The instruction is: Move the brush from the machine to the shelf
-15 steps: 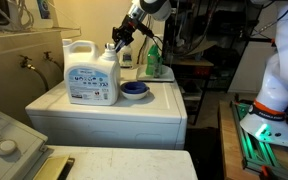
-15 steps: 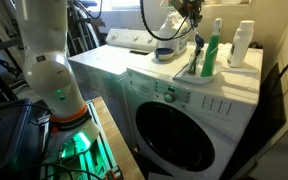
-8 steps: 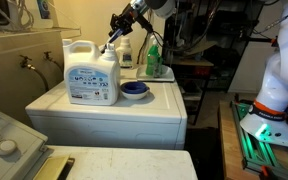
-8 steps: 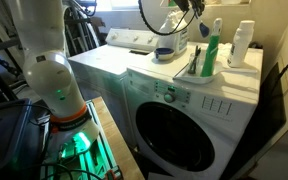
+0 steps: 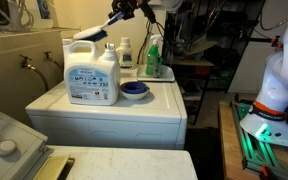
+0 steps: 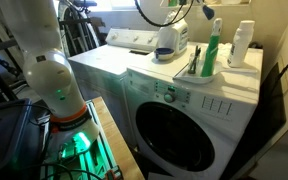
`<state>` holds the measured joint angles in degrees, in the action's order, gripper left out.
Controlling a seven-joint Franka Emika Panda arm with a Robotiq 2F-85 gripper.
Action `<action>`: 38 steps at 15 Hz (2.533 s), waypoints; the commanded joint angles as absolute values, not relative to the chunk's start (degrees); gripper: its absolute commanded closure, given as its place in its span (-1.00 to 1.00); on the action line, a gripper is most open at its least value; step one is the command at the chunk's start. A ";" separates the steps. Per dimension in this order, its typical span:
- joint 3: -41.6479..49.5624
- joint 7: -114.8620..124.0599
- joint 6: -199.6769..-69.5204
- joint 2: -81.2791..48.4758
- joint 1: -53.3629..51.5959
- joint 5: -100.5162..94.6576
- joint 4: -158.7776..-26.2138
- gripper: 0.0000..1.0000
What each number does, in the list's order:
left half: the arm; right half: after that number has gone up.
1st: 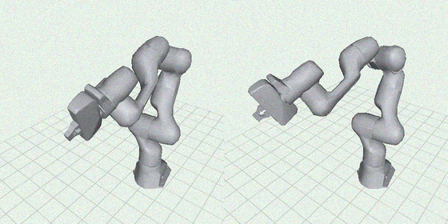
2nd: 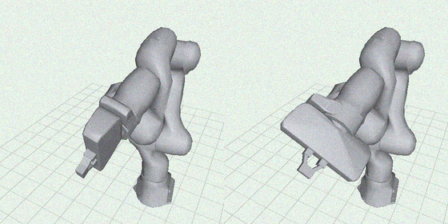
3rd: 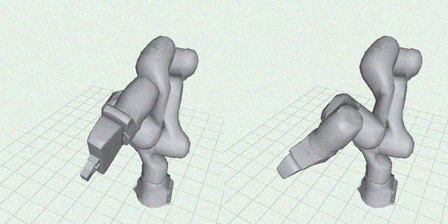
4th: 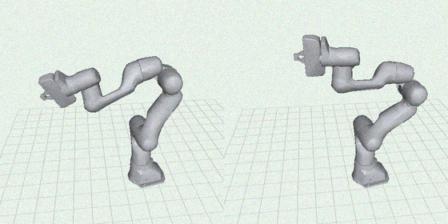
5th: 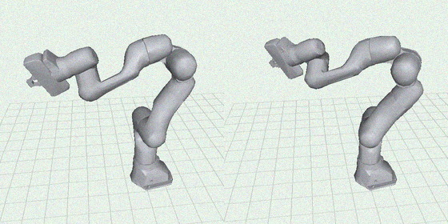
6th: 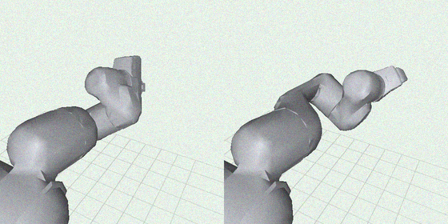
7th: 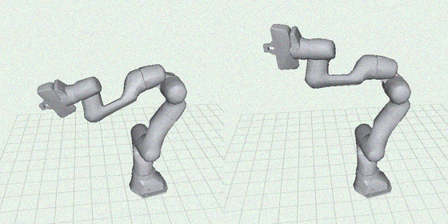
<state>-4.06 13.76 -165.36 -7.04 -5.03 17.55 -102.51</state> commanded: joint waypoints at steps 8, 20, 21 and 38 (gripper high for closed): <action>-4.67 13.26 -181.48 -3.74 -6.99 7.31 -105.62 0.85; 13.55 27.98 -179.51 -22.74 -22.42 -16.34 -80.25 0.84; 14.18 28.11 -178.33 -24.66 -23.57 -16.01 -77.76 0.84; 15.00 25.78 -155.01 -51.08 -24.67 -11.11 -42.51 0.84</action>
<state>17.77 28.82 -158.71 -47.28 -26.73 -13.16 -48.96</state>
